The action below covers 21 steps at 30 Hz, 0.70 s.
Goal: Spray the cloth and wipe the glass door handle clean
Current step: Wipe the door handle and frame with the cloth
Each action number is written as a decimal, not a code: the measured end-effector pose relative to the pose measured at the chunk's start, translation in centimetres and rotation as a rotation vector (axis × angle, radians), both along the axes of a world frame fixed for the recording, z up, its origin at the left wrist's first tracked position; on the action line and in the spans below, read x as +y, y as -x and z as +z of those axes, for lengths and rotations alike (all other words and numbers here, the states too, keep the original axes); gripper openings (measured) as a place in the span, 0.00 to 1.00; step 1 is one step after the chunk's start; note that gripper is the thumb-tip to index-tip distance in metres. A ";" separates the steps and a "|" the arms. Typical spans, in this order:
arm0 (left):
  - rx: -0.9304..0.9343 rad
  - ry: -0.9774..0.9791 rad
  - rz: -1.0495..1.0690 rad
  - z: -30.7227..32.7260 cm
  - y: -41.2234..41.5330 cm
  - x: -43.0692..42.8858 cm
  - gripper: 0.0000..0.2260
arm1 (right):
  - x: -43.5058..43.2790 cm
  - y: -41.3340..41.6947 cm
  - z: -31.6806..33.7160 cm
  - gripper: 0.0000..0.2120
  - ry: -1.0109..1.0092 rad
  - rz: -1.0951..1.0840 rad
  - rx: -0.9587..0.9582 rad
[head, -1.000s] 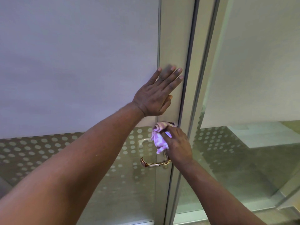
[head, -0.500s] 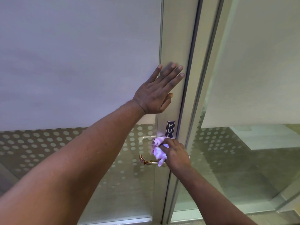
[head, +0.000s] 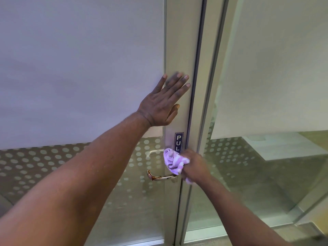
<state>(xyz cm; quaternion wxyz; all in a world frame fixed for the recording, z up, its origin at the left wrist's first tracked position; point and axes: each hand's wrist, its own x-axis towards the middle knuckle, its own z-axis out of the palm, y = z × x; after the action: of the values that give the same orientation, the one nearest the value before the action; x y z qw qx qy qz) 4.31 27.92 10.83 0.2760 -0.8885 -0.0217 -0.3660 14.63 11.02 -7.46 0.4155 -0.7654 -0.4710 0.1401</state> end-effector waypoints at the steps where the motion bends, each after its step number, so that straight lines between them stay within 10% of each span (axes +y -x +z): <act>1: 0.002 0.010 -0.008 0.0 0.1 0.0 0.32 | -0.6 0.2 0.7 0.06 -0.081 -0.060 0.105; 14: -0.027 0.355 -0.233 -1.7 2.5 -4.6 0.29 | -5.5 0.0 7.7 0.19 -0.665 -0.037 1.109; 21: -0.057 1.560 -0.305 -5.0 2.8 -10.3 0.24 | -6.6 0.9 9.7 0.27 -0.779 -0.091 1.188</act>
<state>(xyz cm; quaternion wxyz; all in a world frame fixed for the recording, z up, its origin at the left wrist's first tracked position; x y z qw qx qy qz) 1.48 17.58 5.80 -0.4795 -0.8090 -0.1568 -0.3016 13.68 4.44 2.23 0.8509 -0.3743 -0.1481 0.3376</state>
